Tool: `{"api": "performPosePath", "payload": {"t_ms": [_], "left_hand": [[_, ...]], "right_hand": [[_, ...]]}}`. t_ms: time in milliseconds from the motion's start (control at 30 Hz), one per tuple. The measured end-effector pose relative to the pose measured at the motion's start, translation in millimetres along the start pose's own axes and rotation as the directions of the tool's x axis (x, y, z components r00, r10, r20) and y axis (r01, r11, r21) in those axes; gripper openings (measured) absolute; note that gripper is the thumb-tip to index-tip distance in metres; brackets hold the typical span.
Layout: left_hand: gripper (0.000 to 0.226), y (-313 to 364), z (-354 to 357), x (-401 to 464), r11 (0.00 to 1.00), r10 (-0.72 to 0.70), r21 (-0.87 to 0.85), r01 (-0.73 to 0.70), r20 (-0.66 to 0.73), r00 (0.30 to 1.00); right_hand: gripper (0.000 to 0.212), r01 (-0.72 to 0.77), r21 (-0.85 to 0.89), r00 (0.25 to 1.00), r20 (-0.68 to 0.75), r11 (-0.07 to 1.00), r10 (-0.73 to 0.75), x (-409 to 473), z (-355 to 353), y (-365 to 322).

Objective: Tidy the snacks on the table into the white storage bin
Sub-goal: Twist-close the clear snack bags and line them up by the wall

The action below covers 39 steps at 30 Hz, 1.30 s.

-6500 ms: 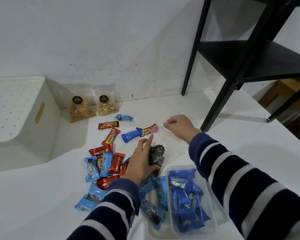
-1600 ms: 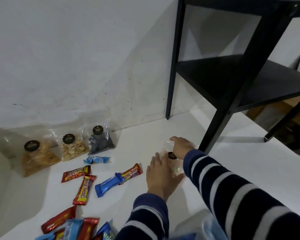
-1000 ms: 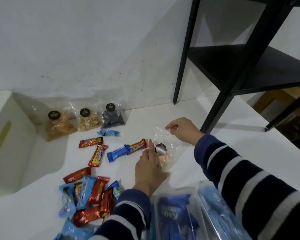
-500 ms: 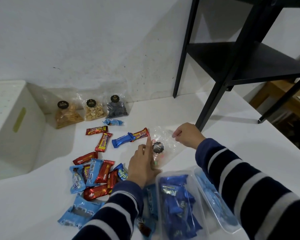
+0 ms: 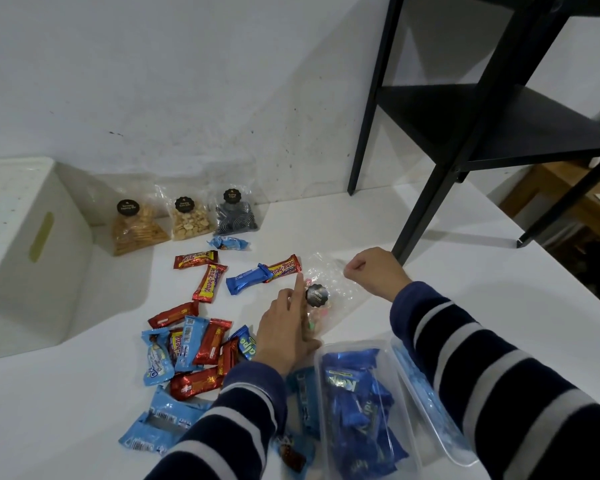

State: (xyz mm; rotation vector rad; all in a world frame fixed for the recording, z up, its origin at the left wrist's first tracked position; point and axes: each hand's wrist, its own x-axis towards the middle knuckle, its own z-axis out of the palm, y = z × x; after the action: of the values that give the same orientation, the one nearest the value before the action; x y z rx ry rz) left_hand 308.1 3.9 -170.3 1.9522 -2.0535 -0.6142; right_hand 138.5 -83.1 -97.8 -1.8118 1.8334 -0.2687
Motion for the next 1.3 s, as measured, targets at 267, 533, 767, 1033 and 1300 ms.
{"api": "performPosePath", "payload": {"t_ms": [267, 533, 767, 1033, 1300], "left_hand": [[0.125, 0, 1, 1, 1.0, -0.027, -0.007, 0.028, 0.011, 1.0], [0.125, 1, 3, 1, 0.999, -0.03, -0.019, 0.03, 0.015, 0.999], [0.124, 1, 4, 1, 0.998, -0.052, -0.027, 0.052, 0.024, 0.998], [0.128, -1, 8, 2, 0.998, -0.059, -0.024, 0.06, 0.051, 0.997], [0.13, -4, 13, 3, 0.999, -0.049, -0.016, 0.049, 0.025, 0.998]], "right_hand": [[0.019, -0.024, -0.033, 1.0, 0.012, 0.999, 0.025, 4, 5, -4], [0.022, 0.002, -0.045, 1.0, 0.004, 0.999, -0.002, 5, 6, -15], [0.012, -0.024, -0.006, 1.0, 0.016, 1.0, 0.024, 9, 14, -15], [0.016, -0.045, -0.048, 0.998, -0.034, 0.998, 0.044, 8, 15, -25], [0.013, -0.017, 0.066, 1.0, 0.006, 0.998, 0.017, 12, 19, -31]]}}
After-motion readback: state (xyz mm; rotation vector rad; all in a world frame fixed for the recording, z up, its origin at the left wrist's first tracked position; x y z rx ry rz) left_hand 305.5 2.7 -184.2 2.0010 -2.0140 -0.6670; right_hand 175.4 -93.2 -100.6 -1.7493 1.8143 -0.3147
